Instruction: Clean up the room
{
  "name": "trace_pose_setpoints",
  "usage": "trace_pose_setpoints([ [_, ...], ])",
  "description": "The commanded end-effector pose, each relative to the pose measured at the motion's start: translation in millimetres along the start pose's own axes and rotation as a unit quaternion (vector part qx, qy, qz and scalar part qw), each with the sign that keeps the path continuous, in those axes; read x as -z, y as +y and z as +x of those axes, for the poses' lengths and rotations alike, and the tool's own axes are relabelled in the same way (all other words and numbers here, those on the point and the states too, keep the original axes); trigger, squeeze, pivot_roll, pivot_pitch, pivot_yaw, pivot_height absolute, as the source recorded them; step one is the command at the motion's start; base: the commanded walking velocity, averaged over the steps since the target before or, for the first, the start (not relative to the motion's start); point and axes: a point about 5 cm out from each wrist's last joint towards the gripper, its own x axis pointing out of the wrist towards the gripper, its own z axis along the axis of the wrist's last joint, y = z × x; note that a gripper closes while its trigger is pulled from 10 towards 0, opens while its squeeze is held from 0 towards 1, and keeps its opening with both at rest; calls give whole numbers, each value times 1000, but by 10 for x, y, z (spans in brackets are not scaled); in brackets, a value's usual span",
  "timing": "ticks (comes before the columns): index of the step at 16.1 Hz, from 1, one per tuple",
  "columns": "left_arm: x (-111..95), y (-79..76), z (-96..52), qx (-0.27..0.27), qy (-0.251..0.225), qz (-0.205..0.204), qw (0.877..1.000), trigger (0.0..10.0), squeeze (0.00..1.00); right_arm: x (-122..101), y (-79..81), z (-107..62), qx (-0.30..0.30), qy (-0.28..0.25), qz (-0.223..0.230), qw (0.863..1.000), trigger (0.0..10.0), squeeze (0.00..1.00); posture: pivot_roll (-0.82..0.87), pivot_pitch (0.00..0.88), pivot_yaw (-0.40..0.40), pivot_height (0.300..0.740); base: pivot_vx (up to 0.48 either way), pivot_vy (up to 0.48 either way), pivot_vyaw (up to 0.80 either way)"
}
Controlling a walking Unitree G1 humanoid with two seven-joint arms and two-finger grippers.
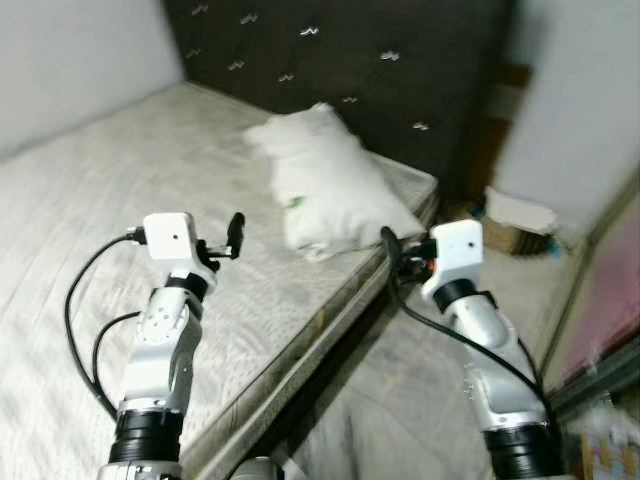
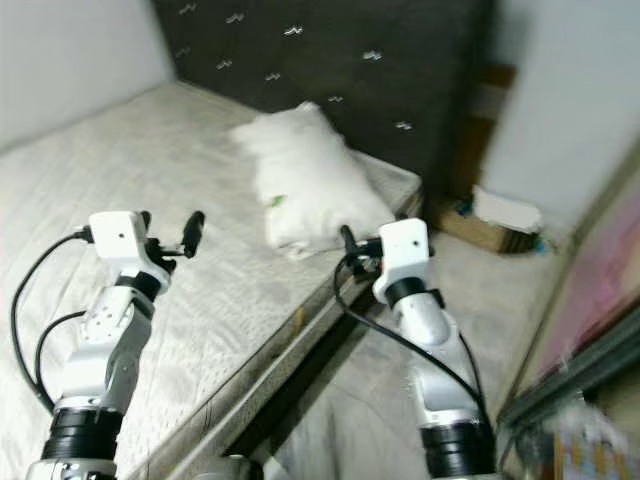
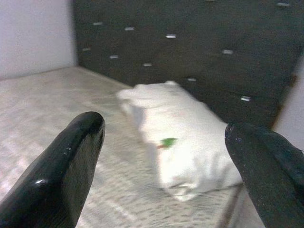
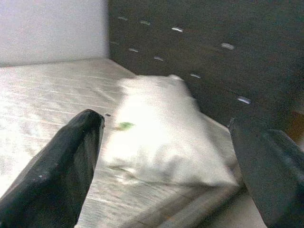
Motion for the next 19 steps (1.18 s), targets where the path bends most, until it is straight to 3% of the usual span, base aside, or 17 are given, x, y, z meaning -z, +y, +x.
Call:
trace_pose_setpoints([
  [1,-36,-6,22,-6,-10,7,1000,10000,0,-19,49,13,-19,-3,0,1000,10000,0,-13,0,19,740,0,0,800],
  [19,-34,-26,49,4,-17,11,1000,10000,0,-16,43,24,-21,-4,-1,1000,10000,0,-15,0,19,740,0,0,800],
])
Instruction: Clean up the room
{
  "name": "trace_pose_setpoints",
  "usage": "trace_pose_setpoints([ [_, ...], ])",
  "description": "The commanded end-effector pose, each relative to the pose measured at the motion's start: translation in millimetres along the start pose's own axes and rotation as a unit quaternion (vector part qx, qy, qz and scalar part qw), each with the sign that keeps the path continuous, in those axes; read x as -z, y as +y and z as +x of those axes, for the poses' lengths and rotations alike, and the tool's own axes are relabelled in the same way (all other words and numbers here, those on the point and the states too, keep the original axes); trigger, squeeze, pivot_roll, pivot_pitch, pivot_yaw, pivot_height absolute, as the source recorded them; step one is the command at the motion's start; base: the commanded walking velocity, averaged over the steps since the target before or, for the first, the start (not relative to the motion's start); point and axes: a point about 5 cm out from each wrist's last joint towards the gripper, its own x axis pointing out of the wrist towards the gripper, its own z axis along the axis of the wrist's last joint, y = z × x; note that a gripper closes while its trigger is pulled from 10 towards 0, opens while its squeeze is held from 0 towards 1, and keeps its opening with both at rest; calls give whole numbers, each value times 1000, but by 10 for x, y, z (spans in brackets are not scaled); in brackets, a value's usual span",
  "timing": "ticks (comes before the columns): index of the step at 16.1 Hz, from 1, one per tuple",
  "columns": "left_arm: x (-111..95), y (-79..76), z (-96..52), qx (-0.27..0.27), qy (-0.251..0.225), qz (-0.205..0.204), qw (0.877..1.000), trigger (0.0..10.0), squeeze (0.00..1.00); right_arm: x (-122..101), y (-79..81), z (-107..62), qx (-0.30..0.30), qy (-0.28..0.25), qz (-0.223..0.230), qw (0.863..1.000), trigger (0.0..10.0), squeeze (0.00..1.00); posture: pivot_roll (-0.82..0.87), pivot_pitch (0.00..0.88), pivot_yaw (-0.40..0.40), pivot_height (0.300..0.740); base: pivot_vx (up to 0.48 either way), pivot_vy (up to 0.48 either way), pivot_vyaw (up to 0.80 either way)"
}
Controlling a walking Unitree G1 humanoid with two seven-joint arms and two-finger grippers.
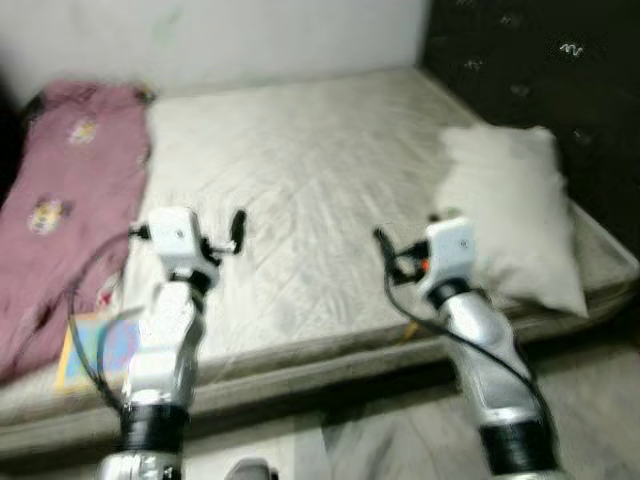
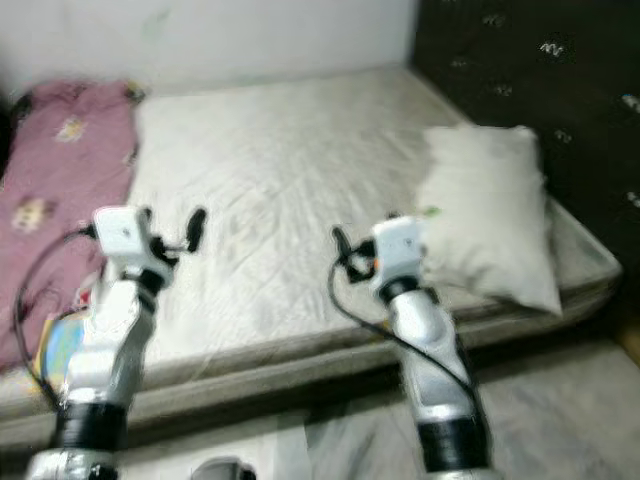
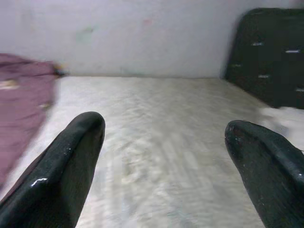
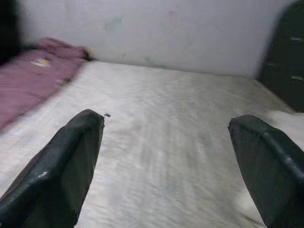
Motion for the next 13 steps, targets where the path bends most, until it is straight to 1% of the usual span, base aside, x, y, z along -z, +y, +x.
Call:
trace_pose_setpoints([
  [1,-42,-40,25,10,-9,0,1000,10000,0,-18,-37,-11,5,-4,-5,1000,10000,0,-17,0,20,740,0,0,800],
  [7,-49,-66,28,20,-13,-6,1000,10000,0,-21,-42,-20,7,-7,-1,1000,10000,0,-20,0,21,740,0,0,800],
  [9,-60,-81,17,27,-17,-8,999,10000,0,-21,-48,-24,9,-7,5,1000,10000,0,-20,0,21,740,0,0,0],
  [13,-63,-86,14,33,-19,-8,999,10000,0,-23,-48,-26,10,-7,6,1000,10000,0,-21,0,21,740,260,0,0],
])
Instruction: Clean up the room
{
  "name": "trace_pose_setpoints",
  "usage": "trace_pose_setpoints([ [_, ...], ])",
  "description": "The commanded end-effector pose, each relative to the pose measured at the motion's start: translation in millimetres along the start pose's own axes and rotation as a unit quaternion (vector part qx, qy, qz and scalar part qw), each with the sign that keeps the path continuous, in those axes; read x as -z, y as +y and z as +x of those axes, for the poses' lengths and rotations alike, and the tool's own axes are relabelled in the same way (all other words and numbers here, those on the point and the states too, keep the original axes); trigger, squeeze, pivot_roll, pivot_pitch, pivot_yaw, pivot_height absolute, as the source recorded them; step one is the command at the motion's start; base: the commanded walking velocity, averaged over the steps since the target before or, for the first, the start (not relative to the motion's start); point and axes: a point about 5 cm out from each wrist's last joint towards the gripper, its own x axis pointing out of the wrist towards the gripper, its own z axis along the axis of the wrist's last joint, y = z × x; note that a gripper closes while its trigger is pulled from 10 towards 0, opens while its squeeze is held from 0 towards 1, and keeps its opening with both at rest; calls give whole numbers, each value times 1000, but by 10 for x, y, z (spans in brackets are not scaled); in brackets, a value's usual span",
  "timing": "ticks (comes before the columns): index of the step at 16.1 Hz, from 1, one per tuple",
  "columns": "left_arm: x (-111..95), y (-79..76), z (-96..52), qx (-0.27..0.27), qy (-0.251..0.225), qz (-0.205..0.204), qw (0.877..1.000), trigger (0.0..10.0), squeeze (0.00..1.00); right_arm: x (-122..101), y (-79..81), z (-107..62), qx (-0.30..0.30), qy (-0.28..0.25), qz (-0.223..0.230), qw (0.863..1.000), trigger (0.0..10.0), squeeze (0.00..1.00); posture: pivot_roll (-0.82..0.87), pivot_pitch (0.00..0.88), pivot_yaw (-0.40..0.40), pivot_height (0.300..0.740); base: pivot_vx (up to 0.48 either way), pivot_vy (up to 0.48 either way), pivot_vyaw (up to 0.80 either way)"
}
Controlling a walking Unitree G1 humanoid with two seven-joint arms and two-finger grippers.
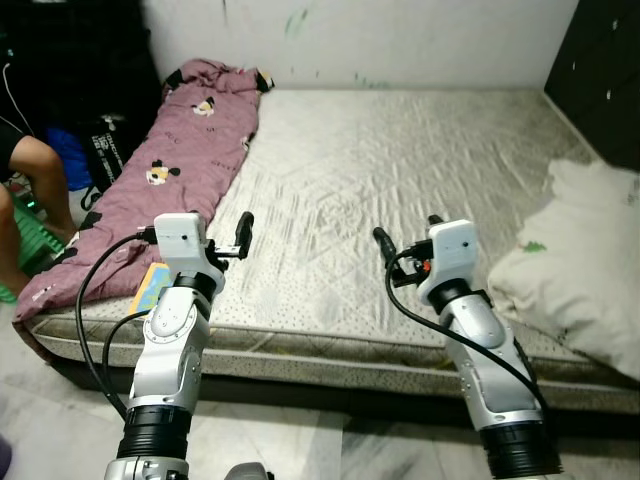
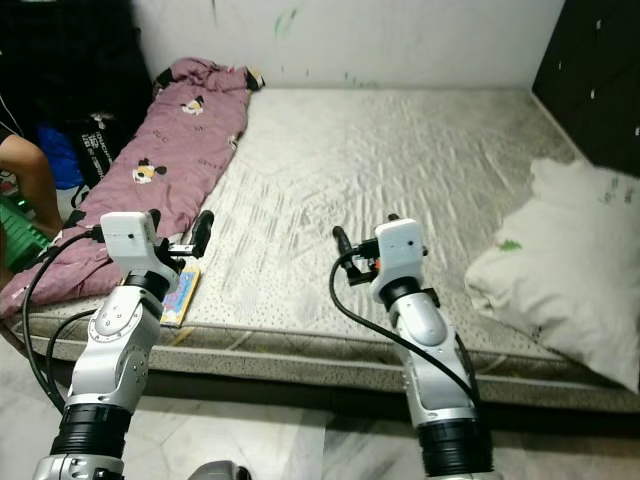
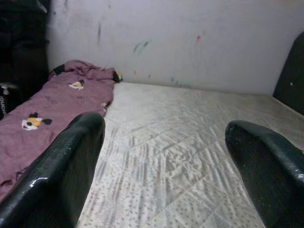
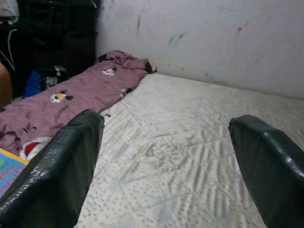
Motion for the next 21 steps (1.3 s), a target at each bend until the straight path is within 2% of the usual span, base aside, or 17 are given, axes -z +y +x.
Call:
trace_pose_setpoints([
  [1,-72,34,9,-1,-14,4,1000,10000,0,-44,31,14,-5,-9,2,1000,10000,0,-22,0,21,740,300,0,0],
  [9,-63,34,10,0,-12,2,1000,10000,0,-40,20,18,-2,-9,2,1000,10000,0,-21,0,21,740,307,0,0],
  [14,-52,34,23,-14,-7,1,1000,10000,0,-8,-1,4,-2,-3,-5,1000,10000,0,-23,0,22,740,0,0,0],
  [18,-57,11,37,-14,-3,6,1000,10000,0,-6,4,7,-3,-4,-7,1000,10000,0,-23,0,22,740,0,0,800],
  [21,-52,5,38,-12,-1,3,1000,10000,0,-2,0,6,-2,-4,-6,1000,10000,0,-24,0,24,740,0,-303,0],
])
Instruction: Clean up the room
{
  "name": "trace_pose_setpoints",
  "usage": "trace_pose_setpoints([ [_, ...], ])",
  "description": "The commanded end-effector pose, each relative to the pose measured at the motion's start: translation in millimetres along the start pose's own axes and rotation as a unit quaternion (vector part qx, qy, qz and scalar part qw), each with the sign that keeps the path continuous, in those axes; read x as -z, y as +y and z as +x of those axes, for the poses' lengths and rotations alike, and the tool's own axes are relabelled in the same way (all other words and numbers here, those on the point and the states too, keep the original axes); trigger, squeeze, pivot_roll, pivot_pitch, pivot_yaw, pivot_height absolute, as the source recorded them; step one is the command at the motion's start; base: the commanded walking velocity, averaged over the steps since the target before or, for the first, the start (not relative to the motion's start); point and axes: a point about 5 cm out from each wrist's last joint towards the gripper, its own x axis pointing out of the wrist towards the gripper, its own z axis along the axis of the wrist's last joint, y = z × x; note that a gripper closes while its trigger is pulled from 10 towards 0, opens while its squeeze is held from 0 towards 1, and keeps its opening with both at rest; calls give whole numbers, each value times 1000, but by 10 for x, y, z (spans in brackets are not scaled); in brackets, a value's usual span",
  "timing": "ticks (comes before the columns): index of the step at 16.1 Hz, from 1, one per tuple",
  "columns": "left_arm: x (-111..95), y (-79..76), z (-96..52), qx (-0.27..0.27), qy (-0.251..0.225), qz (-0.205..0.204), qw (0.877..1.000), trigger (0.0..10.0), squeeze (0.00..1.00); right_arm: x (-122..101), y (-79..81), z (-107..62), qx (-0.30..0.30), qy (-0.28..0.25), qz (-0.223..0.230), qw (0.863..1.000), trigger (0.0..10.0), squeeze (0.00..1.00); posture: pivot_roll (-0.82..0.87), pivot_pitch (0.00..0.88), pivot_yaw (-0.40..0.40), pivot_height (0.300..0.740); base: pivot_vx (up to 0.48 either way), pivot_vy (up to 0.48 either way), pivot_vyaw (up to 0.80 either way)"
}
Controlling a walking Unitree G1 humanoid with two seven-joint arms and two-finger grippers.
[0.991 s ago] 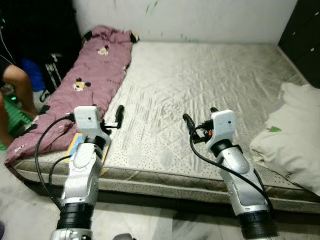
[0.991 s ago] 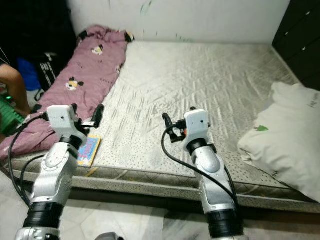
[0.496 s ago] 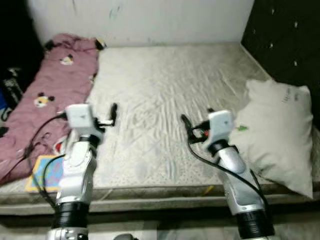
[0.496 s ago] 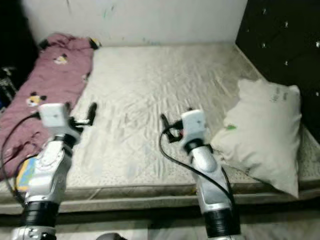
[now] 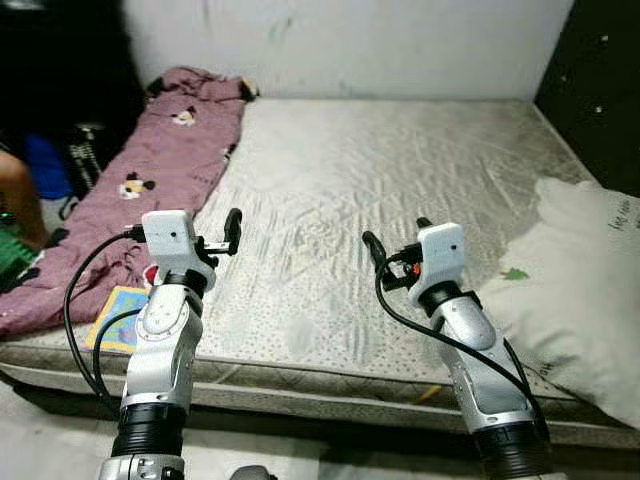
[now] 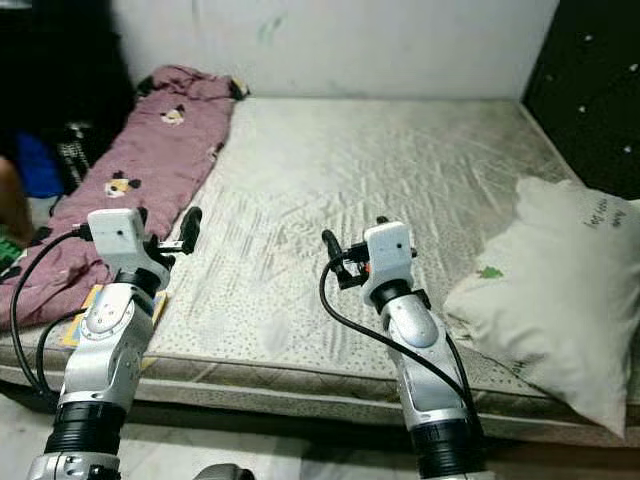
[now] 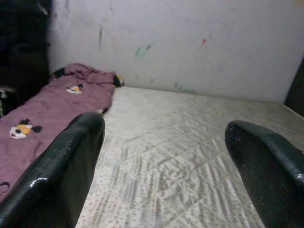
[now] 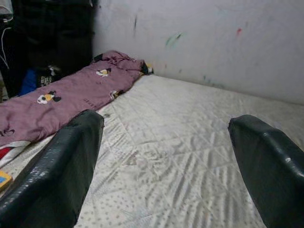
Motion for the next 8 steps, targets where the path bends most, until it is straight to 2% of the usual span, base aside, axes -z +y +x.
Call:
trace_pose_setpoints([
  [1,-16,-45,21,8,0,0,1000,10000,0,-24,-49,-2,8,-5,-2,1000,10000,0,-23,0,22,740,0,-304,0],
  [8,-15,-50,22,9,0,-3,1000,10000,0,-20,-52,5,7,-5,-4,1000,10000,0,-22,0,19,740,0,-303,0],
])
